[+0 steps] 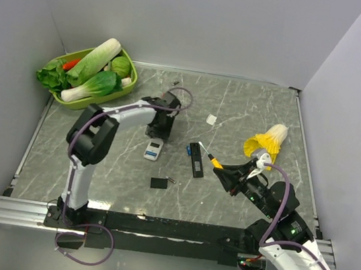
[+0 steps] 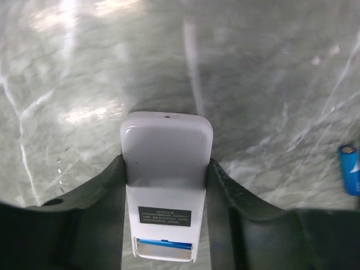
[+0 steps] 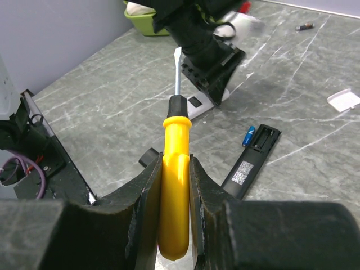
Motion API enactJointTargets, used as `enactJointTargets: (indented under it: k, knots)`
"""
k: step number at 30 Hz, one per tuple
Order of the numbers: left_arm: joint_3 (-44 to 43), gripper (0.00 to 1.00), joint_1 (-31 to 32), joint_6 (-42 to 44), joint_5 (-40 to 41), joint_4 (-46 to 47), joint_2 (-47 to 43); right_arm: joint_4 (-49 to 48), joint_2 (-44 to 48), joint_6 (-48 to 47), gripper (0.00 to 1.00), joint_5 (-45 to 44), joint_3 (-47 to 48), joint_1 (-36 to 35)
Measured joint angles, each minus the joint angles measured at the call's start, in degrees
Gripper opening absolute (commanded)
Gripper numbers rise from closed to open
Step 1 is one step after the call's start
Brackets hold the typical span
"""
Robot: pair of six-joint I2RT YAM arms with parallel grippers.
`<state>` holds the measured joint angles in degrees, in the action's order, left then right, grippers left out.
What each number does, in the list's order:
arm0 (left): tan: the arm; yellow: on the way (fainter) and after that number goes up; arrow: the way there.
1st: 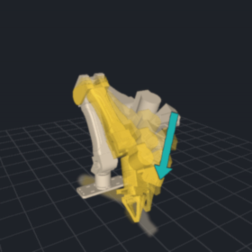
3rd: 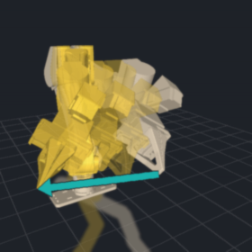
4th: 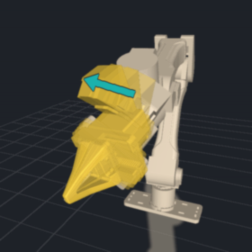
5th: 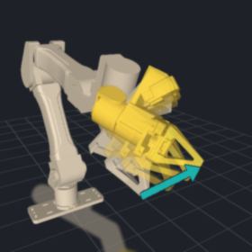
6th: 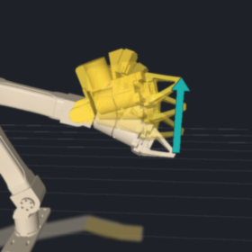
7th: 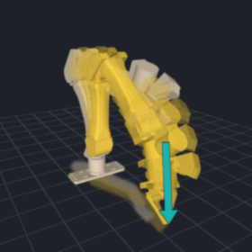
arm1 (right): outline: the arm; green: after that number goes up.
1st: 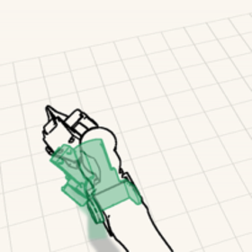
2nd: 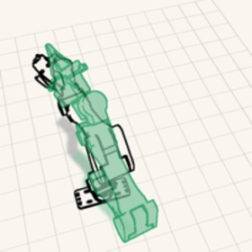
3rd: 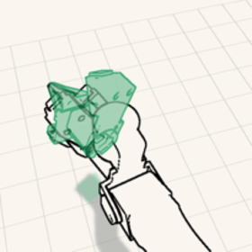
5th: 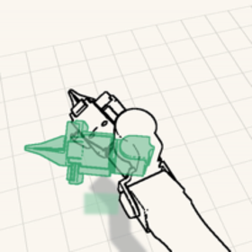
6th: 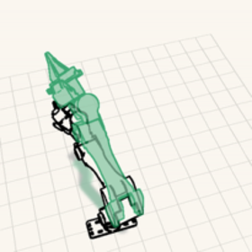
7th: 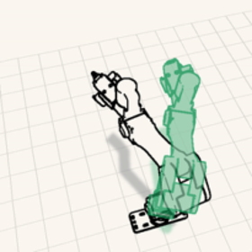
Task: Unload the batteries from the remote control
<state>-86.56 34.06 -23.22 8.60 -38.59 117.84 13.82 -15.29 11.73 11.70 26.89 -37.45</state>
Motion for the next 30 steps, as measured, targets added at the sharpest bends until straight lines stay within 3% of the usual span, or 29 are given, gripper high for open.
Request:
enactJointTargets:
  k: [4,7,8,12,17,23,30]
  knots:
    - [10.78,0.20,-6.21,-9.68,-5.07,5.53,-7.19,0.92,0.00,-0.92,0.00,-0.17,0.00,0.00]
    - [17.38,0.16,-9.84,-17.07,-5.73,6.29,-12.24,1.25,-0.81,-1.38,0.00,-0.37,-0.22,0.00]
    - [19.67,0.09,-10.29,-20.41,-5.95,7.30,-14.16,1.33,-1.44,-1.57,0.00,-0.55,-0.28,0.00]
    - [26.95,0.01,-9.44,-31.98,-7.56,10.01,-19.65,0.81,-6.78,-2.36,0.00,-0.57,-0.31,0.00]
    - [31.04,0.01,-8.85,-46.49,-8.07,10.95,-22.91,-1.97,-19.43,-2.45,0.00,2.58,-0.31,-0.07]
    - [26.23,0.01,-8.85,-55.80,-5.22,4.98,-19.37,-2.08,-36.76,-3.74,0.00,3.82,2.58,-3.41]
    - [25.68,0.01,-9.03,-63.10,-4.74,3.63,-18.45,1.99,-54.99,-6.82,0.00,1.46,19.19,-9.49]
